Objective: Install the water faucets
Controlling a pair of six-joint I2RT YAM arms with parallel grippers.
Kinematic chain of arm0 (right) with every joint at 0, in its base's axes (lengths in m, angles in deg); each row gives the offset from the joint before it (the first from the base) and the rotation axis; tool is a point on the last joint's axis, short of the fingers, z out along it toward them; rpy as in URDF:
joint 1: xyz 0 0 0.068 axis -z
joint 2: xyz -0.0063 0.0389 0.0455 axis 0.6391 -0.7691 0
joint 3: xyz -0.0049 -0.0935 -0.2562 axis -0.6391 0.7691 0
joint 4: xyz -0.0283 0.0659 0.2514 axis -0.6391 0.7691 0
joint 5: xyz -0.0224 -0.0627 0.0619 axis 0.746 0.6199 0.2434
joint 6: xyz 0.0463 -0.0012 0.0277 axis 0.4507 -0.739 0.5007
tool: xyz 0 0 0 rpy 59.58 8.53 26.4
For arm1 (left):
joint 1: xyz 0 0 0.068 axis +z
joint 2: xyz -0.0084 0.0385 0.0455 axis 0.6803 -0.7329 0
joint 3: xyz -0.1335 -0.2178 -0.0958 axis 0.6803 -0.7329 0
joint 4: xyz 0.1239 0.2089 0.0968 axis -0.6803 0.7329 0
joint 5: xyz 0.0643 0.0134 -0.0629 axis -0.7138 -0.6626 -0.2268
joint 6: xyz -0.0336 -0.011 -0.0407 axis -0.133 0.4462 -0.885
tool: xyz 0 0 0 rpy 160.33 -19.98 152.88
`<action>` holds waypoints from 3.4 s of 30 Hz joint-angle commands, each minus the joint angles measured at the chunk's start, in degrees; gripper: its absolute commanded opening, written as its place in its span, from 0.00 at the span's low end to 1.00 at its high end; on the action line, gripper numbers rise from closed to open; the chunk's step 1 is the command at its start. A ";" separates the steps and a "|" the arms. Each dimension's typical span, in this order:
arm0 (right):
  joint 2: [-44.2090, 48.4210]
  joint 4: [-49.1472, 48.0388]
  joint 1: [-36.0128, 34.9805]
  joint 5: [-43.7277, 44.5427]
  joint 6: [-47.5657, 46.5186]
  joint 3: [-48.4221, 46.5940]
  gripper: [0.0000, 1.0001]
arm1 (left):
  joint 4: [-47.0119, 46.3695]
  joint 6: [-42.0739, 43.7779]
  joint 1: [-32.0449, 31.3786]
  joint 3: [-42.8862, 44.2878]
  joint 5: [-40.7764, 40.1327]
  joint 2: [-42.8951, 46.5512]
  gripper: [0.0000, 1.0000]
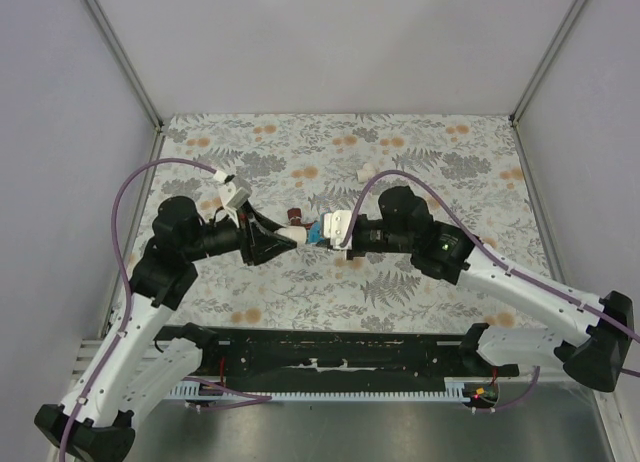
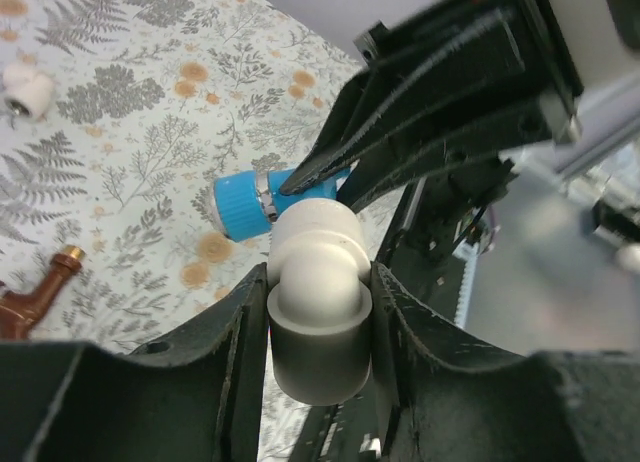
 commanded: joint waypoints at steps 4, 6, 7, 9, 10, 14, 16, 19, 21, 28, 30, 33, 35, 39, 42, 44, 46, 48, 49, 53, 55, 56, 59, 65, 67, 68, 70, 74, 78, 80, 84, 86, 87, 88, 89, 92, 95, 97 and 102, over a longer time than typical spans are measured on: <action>-3.65 20.01 8.18 -24.63 12.74 -10.15 0.00 | -0.67 23.78 0.03 -3.22 7.03 5.30 0.02; -5.32 23.00 8.71 -26.13 14.15 -12.87 0.00 | -1.72 22.73 0.12 -4.54 7.48 6.26 0.02; -6.03 23.45 9.06 -26.05 15.03 -13.58 0.01 | -2.60 21.59 0.03 -5.42 7.22 6.79 0.02; -5.95 23.19 9.32 -23.96 16.44 -14.03 0.22 | -4.10 18.96 0.03 -7.00 6.08 7.41 0.02; -5.42 22.76 9.32 -22.38 16.71 -13.94 0.38 | -4.45 16.59 0.21 -7.62 5.12 7.50 0.02; -0.86 19.43 9.41 -15.52 16.62 -11.49 0.64 | -6.82 8.51 0.03 -9.73 1.33 8.03 0.02; 2.47 16.09 9.41 -12.62 16.18 -8.60 0.74 | -10.24 3.15 0.03 -11.39 1.15 8.38 0.02; 7.58 10.55 9.41 -10.41 14.34 -2.80 0.87 | -18.92 -5.99 0.03 -14.99 1.15 9.69 0.02; 9.69 8.70 9.33 -10.76 12.85 -0.07 0.90 | -24.12 -11.18 0.03 -17.11 0.54 10.92 0.02; 12.25 2.99 9.41 -16.56 15.21 6.00 0.93 | -30.11 -17.96 0.03 -18.78 -0.08 13.39 0.02; 11.90 0.00 9.41 -17.00 16.53 7.23 0.94 | -31.61 -19.20 0.03 -18.70 0.62 13.39 0.02; 10.58 -3.08 9.33 -17.17 18.64 7.94 0.93 | -33.28 -19.99 0.03 -18.70 1.85 13.21 0.02; 9.79 -5.01 9.41 -18.57 20.30 8.03 0.91 | -33.90 -19.99 0.03 -18.70 2.64 13.04 0.02; 7.77 -9.31 9.33 -21.65 24.26 7.94 0.86 | -35.12 -19.99 0.03 -19.05 3.52 12.25 0.02; 6.71 -10.56 9.41 -23.06 26.54 7.77 0.80 | -35.92 -19.64 0.03 -18.96 3.09 12.07 0.02; 6.27 -10.65 9.41 -22.71 27.95 7.50 0.71 | -36.27 -18.51 0.03 -18.79 2.56 12.07 0.02; 6.01 -11.26 9.41 -21.66 30.75 7.33 0.55 | -35.92 -15.09 0.03 -18.17 2.91 12.07 0.02; 5.75 -11.61 9.50 -19.82 34.80 6.98 0.36 | -34.44 -8.08 0.12 -17.03 4.75 11.89 0.02; 5.40 -11.27 9.59 -19.29 36.73 6.54 0.25 | -33.03 -3.17 0.03 -16.16 6.32 11.89 0.02; 3.38 -9.68 10.99 -19.20 47.87 4.26 0.04 | -26.71 14.15 0.03 -12.91 10.11 12.77 0.02; 2.50 -10.55 12.22 -20.42 54.21 4.16 0.03 | -21.62 24.09 0.03 -10.71 10.55 13.38 0.02; 1.71 -12.04 12.75 -21.99 58.33 4.34 0.03 | -18.46 28.39 0.03 -9.48 10.73 13.48 0.02; -0.93 -17.66 14.68 -27.61 68.79 5.30 0.02 | -13.79 34.22 -0.58 -7.89 12.13 13.30 0.02; -10.50 -38.91 16.88 -39.57 93.66 7.15 0.00 | -9.38 40.12 -0.67 -9.64 12.67 14.52 0.02; -12.62 -41.31 16.88 -41.34 96.68 6.72 0.00 | -9.73 39.95 -0.67 -10.69 11.18 15.84 0.02; -12.97 -41.15 16.88 -41.34 96.69 6.54 0.00 | -9.82 39.69 -0.58 -11.40 10.39 16.46 0.02; -12.54 -38.79 16.88 -40.30 94.51 6.01 0.01 | -10.77 38.29 -0.58 -12.71 8.02 17.78 0.02; -10.00 -23.34 16.97 -36.26 82.74 2.85 0.33 | -13.24 31.88 -0.58 -14.56 3.89 19.01 0.02; -6.31 -14.09 18.29 -31.17 71.93 1.18 0.57 | -11.31 24.06 -0.58 -13.69 -3.05 18.58 0.02; -3.76 -10.75 19.08 -27.74 66.22 1.26 0.69 | -10.78 19.84 -0.58 -13.51 -5.52 18.49 0.02; 2.22 -4.24 19.08 -17.55 51.20 1.52 0.87 | -10.69 11.40 -0.58 -13.69 -9.12 18.22 0.02; 5.03 -3.18 19.17 -14.81 43.91 2.66 0.91 | -10.96 8.06 -0.58 -13.51 -10.09 18.31 0.02; 6.43 -3.18 19.26 -13.32 41.43 3.71 0.95 | -11.65 6.13 -0.58 -13.51 -11.06 18.31 0.02; 7.67 -4.57 19.17 -12.70 39.14 5.03 0.98 | -12.01 4.02 -0.50 -13.51 -11.85 18.31 0.02; 8.72 -5.97 19.26 -12.61 35.99 6.26 0.98 | -12.19 2.17 -0.58 -13.34 -13.16 18.14 0.02; 10.66 -12.12 19.08 -14.09 31.58 10.04 0.97 | -11.14 -3.36 -0.50 -11.94 -16.68 17.44 0.02; 11.72 -17.04 17.86 -16.12 26.48 13.38 0.98 | -7.20 -8.37 -0.58 -9.21 -20.19 15.86 0.02; 12.94 -21.78 15.49 -15.95 20.61 16.36 0.98 | -3.42 -11.45 -0.50 -6.84 -21.96 13.92 0.02; 13.48 -26.21 9.86 -15.33 9.78 19.54 0.98 | -1.99 -21.55 -0.50 -4.46 -20.74 11.02 0.02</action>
